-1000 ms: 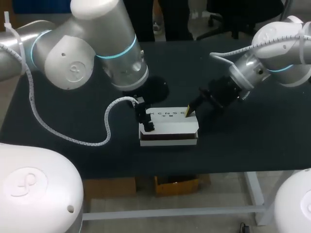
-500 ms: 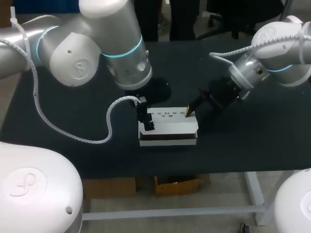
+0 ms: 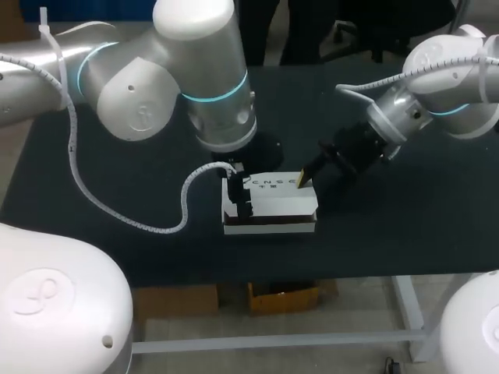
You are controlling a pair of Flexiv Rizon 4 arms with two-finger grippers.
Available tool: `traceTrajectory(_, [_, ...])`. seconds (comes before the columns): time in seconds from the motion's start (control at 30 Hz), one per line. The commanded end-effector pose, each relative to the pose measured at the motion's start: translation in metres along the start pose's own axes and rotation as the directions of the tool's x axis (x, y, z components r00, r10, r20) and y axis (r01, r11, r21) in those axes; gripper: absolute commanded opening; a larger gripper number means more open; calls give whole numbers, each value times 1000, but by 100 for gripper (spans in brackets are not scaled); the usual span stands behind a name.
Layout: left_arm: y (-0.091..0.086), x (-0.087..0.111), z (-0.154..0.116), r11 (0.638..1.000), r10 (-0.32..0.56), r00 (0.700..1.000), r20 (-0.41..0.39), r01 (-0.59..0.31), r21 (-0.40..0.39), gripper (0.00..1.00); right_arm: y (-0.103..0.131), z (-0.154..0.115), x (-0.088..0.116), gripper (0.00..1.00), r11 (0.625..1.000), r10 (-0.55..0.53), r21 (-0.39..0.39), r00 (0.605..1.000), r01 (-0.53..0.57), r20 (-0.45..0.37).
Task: Assemble the packaging by folding the flat box into shape, placing the metal phone stand inside, and closing the box properly
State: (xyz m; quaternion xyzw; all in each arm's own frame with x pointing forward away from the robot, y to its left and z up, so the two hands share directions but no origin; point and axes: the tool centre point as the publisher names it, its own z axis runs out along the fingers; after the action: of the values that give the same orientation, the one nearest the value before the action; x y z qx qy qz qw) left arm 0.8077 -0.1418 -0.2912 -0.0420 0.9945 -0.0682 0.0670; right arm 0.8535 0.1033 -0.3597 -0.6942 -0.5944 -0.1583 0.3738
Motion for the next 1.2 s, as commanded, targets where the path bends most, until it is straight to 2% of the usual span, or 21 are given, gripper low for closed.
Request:
traceTrajectory(0.03, [-3, -3, 8, 1000, 0, 1000, -7, 0, 1, 95, 1, 0, 1, 49, 1000, 0, 1, 1000, 0, 2])
traceTrajectory(0.13, [-1, -5, 14, 1000, -5, 1000, -14, 5, 2, 70, 1, 1, 1, 49, 1000, -1, 1, 1000, 1, 2])
traceTrajectory(0.2, [0, -5, 18, 1000, -10, 1000, -23, 10, 0, 68, 1, 1, 1, 49, 1000, 0, 1, 1000, 0, 3])
traceTrajectory(0.23, [0, -5, 21, 1000, -13, 1000, -26, 13, -2, 60, 1, 1, 1, 49, 1000, 0, 2, 1000, 0, 3])
traceTrajectory(0.33, [0, -4, 25, 1000, -14, 1000, -27, 14, -15, 52, 2, 1, 1, 49, 1000, 0, 2, 1000, 0, 3])
traceTrajectory(0.97, [-2, -7, 35, 999, 17, 998, 59, -15, -45, 63, 4, 2, 2, 49, 1000, 0, 4, 1000, 0, 6])
traceTrajectory(1.2, [-2, -8, 39, 998, 27, 994, 109, -22, -51, 73, 4, 3, 2, 49, 1000, -1, 6, 1000, 1, 4])
